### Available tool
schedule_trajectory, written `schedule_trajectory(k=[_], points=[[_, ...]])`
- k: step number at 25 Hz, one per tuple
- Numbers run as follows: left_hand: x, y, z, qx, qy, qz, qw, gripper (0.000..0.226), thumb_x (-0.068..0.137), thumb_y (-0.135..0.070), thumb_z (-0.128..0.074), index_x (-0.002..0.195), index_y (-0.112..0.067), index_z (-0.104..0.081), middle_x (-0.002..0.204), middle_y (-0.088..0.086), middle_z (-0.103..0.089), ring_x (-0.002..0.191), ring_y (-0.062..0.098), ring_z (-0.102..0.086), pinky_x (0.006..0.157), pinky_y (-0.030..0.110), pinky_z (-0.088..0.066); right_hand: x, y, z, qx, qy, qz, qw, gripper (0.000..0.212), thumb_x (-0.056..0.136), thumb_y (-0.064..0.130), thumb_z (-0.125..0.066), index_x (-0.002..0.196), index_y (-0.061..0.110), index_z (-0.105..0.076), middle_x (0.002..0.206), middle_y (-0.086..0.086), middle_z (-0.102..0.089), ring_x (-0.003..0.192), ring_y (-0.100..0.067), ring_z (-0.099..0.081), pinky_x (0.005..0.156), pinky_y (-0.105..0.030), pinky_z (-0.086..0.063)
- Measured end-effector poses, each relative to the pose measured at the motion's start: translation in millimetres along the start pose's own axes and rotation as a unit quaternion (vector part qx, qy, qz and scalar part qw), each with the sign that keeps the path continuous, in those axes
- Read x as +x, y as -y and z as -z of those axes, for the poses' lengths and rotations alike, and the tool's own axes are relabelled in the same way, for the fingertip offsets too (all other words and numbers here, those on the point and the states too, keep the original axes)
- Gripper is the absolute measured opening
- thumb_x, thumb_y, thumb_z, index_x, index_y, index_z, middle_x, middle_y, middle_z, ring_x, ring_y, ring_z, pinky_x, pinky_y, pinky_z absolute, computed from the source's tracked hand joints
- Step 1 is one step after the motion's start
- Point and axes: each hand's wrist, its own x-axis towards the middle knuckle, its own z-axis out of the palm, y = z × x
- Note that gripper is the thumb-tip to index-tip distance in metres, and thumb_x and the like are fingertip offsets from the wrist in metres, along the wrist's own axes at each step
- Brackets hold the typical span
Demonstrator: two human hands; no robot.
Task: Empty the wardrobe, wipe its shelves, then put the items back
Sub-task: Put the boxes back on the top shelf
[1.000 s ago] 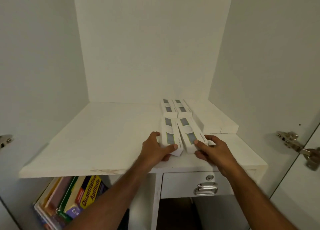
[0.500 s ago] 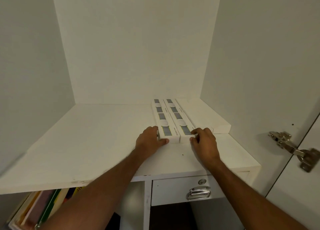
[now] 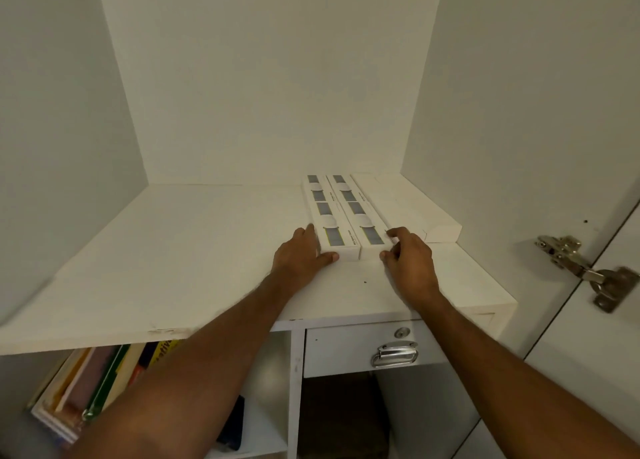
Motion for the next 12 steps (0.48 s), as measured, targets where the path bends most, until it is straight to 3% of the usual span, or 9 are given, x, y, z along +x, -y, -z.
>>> schedule_trajectory(k=[2, 4, 6, 9, 12], points=[[-10.8, -1.1, 9.9, -0.124, 0.018, 0.019, 0.992, 0.118, 0.079, -0.06, -0.075, 0.159, -0.009, -0.004, 0.155, 0.011, -0.039, 0.138, 0.029, -0.044, 0.11, 0.042, -0.041, -12.8, 7.8, 8.1, 0.035, -0.005, -0.017, 0.999, 0.048, 0.086, 0.012, -0.076, 0.128, 0.017, -0.054, 0.086, -0.003, -0.064, 0.082, -0.017, -0.062, 0.083, -0.031, -0.054], [-36.1, -2.1, 26.1, -0.216, 0.003, 0.015, 0.976, 0.122, 0.077, -0.057, -0.079, 0.161, -0.017, 0.0, 0.159, 0.006, -0.032, 0.136, 0.024, -0.047, 0.105, 0.035, -0.045, -37.1, 27.3, 14.5, 0.051, -0.017, 0.002, 0.999, 0.032, 0.086, 0.016, -0.076, 0.113, 0.018, -0.059, 0.077, 0.0, -0.06, 0.072, -0.013, -0.058, 0.073, -0.028, -0.052], [-77.2, -2.4, 37.8, -0.256, -0.06, -0.02, 0.965, 0.092, 0.082, -0.046, -0.079, 0.156, -0.024, -0.028, 0.144, -0.003, -0.048, 0.109, 0.012, -0.062, 0.083, 0.02, -0.05, -68.7, 52.0, 17.1, 0.083, -0.023, 0.06, 0.994, 0.015, 0.087, 0.018, -0.075, 0.093, 0.018, -0.061, 0.07, 0.004, -0.057, 0.065, -0.012, -0.054, 0.065, -0.022, -0.047], [-162.2, 8.4, 51.5, -0.33, -0.195, -0.051, 0.922, 0.029, 0.093, -0.014, -0.069, 0.121, -0.02, -0.065, 0.104, -0.005, -0.069, 0.084, 0.01, -0.066, 0.069, 0.021, -0.052, -119.3, 96.1, 12.4, 0.141, 0.044, 0.163, 0.976, 0.014, 0.088, 0.021, -0.075, 0.085, 0.02, -0.061, 0.065, 0.01, -0.055, 0.064, -0.013, -0.055, 0.059, -0.013, -0.044], [-259.9, 28.5, 56.6, -0.366, -0.251, -0.004, 0.896, 0.021, 0.096, 0.0, -0.058, 0.1, -0.017, -0.071, 0.088, -0.005, -0.071, 0.071, 0.014, -0.066, 0.063, 0.02, -0.05, -167.4, 133.8, -0.2, 0.205, 0.164, 0.228, 0.938, 0.013, 0.088, 0.02, -0.075, 0.085, 0.021, -0.062, 0.064, 0.007, -0.056, 0.061, -0.014, -0.055, 0.056, -0.015, -0.042]])
